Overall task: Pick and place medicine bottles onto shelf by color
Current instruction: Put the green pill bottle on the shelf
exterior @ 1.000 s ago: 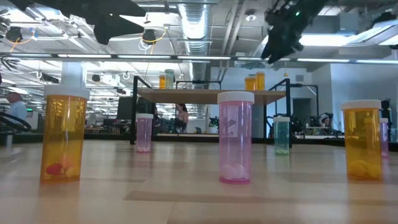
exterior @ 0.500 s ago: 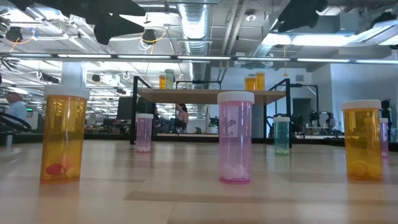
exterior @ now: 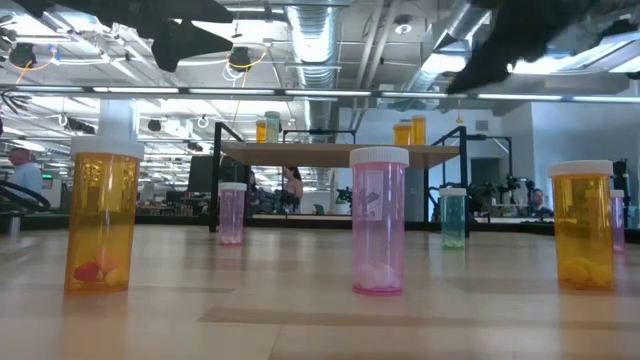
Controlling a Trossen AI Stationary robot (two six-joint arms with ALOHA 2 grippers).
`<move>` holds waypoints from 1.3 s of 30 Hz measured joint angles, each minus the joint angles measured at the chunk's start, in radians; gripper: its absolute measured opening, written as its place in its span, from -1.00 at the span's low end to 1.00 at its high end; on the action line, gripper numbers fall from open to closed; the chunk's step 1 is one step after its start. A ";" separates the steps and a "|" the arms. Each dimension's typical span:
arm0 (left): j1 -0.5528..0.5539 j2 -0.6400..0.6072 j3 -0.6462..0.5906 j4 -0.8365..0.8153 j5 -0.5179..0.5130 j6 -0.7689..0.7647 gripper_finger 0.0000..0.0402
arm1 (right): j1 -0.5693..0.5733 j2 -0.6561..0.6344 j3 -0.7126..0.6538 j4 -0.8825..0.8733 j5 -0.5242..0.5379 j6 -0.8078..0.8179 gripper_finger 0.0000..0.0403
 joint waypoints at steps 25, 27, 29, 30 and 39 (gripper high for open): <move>0.000 0.000 0.000 0.000 0.005 0.002 0.23 | -0.082 0.365 -0.090 0.219 -0.201 0.071 0.29; 0.000 0.000 0.000 0.000 0.005 -0.001 0.23 | -0.097 0.381 -0.090 0.226 -0.227 0.072 0.29; 0.000 0.000 0.000 0.000 0.004 -0.002 0.23 | -0.109 0.400 -0.090 0.219 -0.250 0.072 0.29; 0.000 0.000 0.000 0.000 0.004 -0.002 0.23 | -0.114 0.409 -0.090 0.218 -0.261 0.072 0.28; 0.000 0.000 0.000 0.000 0.004 -0.001 0.23 | -0.113 0.413 -0.090 0.220 -0.278 0.079 -0.13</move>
